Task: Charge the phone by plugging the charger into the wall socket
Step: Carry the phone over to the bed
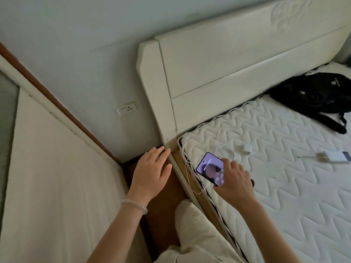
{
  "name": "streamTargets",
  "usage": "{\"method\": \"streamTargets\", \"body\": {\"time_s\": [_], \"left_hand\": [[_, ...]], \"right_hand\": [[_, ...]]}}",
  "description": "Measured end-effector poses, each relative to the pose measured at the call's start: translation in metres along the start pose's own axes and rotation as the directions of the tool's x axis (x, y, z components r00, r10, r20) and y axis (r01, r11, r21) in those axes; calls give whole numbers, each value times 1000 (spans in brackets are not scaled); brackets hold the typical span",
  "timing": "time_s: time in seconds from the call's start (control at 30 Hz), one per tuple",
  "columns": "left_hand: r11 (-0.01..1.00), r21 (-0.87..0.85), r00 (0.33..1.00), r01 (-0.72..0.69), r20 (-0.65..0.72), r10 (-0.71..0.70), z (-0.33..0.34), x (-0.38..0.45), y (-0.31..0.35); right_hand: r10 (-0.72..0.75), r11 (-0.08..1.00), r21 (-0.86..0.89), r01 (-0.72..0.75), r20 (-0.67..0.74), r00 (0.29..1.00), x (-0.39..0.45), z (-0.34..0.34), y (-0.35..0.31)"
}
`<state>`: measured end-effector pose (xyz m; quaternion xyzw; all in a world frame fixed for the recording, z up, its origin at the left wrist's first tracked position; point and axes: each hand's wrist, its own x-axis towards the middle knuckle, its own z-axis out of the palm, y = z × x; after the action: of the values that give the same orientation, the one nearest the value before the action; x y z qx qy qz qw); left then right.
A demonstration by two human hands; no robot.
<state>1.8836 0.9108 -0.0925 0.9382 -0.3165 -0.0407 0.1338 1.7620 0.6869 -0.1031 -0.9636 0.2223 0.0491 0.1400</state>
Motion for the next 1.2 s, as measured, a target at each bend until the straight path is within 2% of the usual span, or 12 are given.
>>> {"method": "streamTargets", "body": {"time_s": [0.37,0.53,0.67,0.83,1.0,1.2], "left_hand": [[992,1,989,-127,82,126,-8,162,-20],[964,-8,957,-266,116,265,-7,225,-6],[921,-14,907,-390,167,387,2,269,4],[812,-55,783,-581,233,576,14,319,21],[667,-117,623,-736,269,735,28,356,44],[513,-200,450,-835,288,845,48,368,83]], "right_hand": [[115,992,47,-116,4,993,130,-15,1],[221,973,67,-219,-30,975,163,-31,10],[362,927,122,-353,-61,930,173,-32,20],[585,806,162,-569,-71,808,168,-26,24],[776,624,256,-738,-92,624,145,-20,13],[913,399,336,-853,-55,405,115,-8,10]]}}
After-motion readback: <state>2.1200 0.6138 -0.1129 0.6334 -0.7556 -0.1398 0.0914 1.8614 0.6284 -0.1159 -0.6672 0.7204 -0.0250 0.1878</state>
